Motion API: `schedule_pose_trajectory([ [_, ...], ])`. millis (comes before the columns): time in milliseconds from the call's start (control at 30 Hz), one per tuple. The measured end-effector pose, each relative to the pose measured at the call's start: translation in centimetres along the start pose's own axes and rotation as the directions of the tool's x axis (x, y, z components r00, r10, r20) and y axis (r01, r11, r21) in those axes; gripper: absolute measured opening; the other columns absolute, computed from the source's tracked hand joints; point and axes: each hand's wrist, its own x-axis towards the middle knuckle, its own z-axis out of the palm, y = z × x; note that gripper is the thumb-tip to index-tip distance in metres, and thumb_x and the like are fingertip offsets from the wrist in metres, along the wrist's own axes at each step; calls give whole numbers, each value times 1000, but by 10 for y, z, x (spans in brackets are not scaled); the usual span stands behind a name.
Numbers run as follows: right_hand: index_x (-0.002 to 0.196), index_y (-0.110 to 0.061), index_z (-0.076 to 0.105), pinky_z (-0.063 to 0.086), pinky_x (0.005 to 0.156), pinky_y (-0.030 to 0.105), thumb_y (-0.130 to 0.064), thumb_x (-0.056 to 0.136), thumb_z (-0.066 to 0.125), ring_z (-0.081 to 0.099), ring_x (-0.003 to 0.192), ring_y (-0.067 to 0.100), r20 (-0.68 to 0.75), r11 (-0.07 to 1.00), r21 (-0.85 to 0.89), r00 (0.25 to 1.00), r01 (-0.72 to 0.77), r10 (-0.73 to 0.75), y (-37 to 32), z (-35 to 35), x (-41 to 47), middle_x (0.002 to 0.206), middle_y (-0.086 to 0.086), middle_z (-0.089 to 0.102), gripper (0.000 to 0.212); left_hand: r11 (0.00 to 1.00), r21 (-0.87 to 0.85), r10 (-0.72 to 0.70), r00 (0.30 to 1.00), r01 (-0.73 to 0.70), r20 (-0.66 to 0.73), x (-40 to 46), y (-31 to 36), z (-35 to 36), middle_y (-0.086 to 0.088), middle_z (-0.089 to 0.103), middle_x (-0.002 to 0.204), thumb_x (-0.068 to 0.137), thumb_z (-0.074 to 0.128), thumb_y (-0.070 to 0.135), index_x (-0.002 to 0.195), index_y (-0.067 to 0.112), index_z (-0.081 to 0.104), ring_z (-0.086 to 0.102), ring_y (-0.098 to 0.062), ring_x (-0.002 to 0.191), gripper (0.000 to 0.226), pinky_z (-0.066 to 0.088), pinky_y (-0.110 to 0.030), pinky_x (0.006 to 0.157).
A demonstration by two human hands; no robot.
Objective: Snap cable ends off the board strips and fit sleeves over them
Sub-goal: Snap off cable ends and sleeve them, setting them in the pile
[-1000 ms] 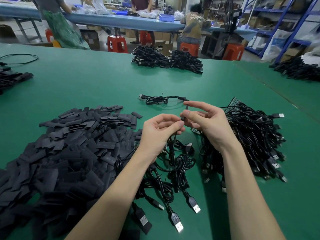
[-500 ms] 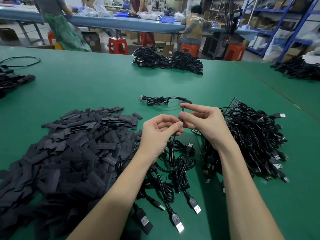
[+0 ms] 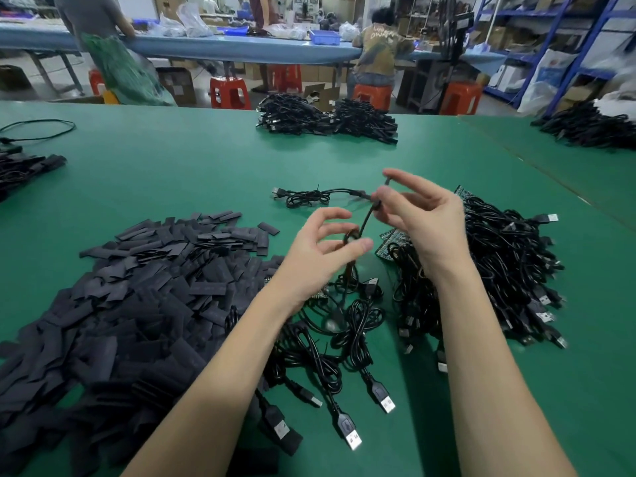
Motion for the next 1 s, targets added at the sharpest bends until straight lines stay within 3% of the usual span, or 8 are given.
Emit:
schedule_pose_trajectory([
  [133,109,-11,75,60,75,29,-4,87,76,70,76,21,-165,995,97,986,20,-3,-3,-6,5,83,15,76,23,988,152,-41,995,28,86,-2,-2,3,-2,70,104,82,82,22,105,28,65,75,-11,82,30,55,-19,75],
  [233,116,-10,72,59,72,27,-8,89,76,71,74,20,-207,996,91,978,-20,39,2,-7,5,82,11,75,27,988,149,-34,999,38,-34,-2,0,3,-4,74,99,87,79,15,106,23,62,76,-18,80,26,59,-26,77],
  [367,124,-16,63,61,70,25,-23,92,75,76,86,23,-235,992,37,963,-124,129,2,-17,8,102,7,72,35,911,413,55,987,11,-148,2,6,-9,11,74,82,82,82,26,93,28,63,71,-1,71,23,50,-8,68],
  [467,122,-18,61,62,70,25,-26,93,72,76,88,23,-271,986,-10,949,-167,158,3,-22,10,108,3,66,33,860,511,115,981,-19,-157,20,14,-14,18,72,81,83,80,22,91,30,65,68,6,71,19,50,-8,67],
  [567,121,-17,61,61,68,24,-25,94,71,73,81,17,-261,983,-32,951,-183,168,6,-21,11,108,-1,63,30,724,688,205,967,-46,-151,61,22,-20,13,70,85,83,77,17,91,27,67,69,-5,89,17,51,-21,83],
  [700,119,-21,60,62,75,28,-26,94,70,75,88,19,-270,972,-119,949,-201,163,8,-19,12,122,4,60,28,530,847,97,989,41,-108,113,20,-36,1,71,97,84,71,13,93,25,68,66,-21,100,15,53,-34,91],
  [867,121,-16,62,60,67,22,-25,95,69,75,84,18,-188,969,-123,964,-214,189,6,-16,13,109,-4,62,28,175,971,103,977,166,-186,129,-9,-46,-9,55,120,86,64,11,109,19,60,49,-28,117,24,37,-38,98],
  [1000,114,-17,65,59,63,21,-23,95,69,75,76,14,-118,958,-192,974,-213,193,8,-15,11,105,-5,68,21,277,953,210,959,127,-189,120,-12,-41,-8,52,118,86,68,15,110,15,52,46,-27,113,29,38,-39,94],
])
